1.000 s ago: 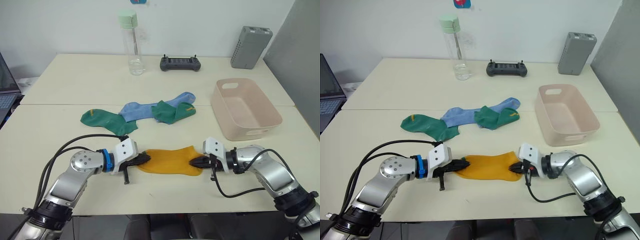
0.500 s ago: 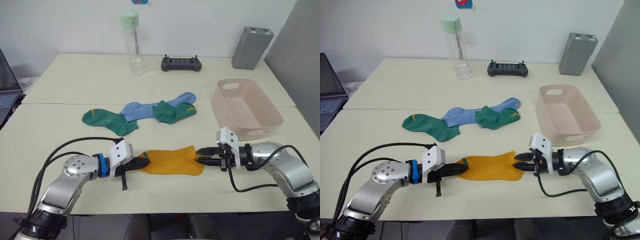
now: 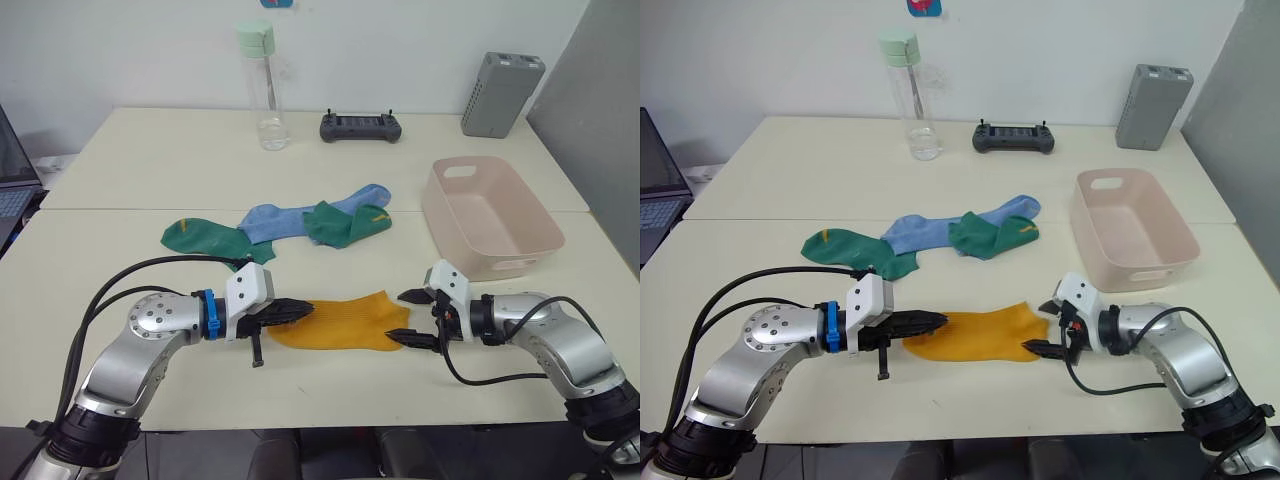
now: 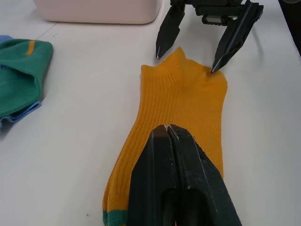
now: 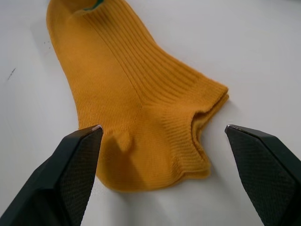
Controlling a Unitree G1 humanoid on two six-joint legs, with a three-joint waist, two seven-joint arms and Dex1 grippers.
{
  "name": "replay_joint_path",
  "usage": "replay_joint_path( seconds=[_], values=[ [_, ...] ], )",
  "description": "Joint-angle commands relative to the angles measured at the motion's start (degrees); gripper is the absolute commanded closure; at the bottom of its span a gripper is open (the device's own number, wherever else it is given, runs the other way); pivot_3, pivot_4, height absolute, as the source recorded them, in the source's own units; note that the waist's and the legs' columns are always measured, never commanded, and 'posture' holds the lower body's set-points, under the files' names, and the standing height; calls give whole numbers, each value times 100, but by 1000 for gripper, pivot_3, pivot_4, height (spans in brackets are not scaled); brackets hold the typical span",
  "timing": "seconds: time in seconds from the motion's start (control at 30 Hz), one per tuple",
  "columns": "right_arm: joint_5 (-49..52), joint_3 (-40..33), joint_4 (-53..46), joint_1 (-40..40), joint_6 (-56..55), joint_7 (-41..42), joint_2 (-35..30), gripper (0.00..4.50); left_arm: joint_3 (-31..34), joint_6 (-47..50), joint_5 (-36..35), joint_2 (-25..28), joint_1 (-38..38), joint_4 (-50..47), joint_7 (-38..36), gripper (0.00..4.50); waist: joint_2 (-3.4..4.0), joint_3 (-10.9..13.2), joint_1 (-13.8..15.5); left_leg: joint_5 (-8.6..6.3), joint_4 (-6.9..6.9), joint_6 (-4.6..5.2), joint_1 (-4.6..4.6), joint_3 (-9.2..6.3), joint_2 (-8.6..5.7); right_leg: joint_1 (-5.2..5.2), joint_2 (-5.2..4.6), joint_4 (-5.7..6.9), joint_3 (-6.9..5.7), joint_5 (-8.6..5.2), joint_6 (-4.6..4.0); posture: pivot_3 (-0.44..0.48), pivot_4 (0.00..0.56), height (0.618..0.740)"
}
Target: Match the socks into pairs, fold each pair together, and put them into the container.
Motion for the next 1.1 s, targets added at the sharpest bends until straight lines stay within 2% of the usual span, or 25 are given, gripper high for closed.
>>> replay_joint_path(
  seconds=[0.03,0.23,0.4,0.67,1.1],
  values=[
    [157,-59,-173,39,95,100,-30,587,-39,14,-22,-58,-54,-212,42,4500,0,0,1,0,1,0,0,0,0,1,0,0,1,0,0,0,150,740],
    [127,94,-196,37,165,204,-40,2756,-65,80,-19,-110,-173,-228,85,4500,0,0,1,0,4,0,0,1,0,1,0,0,2,2,3,0,150,740],
    [264,-122,8,-64,325,162,70,4490,-102,79,3,-132,-256,-219,98,4500,0,0,1,0,4,0,0,1,-1,1,0,0,1,2,4,0,150,740],
    [975,-772,121,-370,945,306,-60,4490,-556,-1,188,-504,-794,137,72,4500,0,0,6,0,5,0,0,0,-2,4,0,0,1,4,7,0,150,740],
    [1414,-1065,203,-479,1314,375,-255,4490,-1673,-660,1533,-1382,-1294,1676,359,4500,0,0,10,1,6,1,-1,-4,-5,5,2,1,0,5,7,0,150,740]
  ],
)
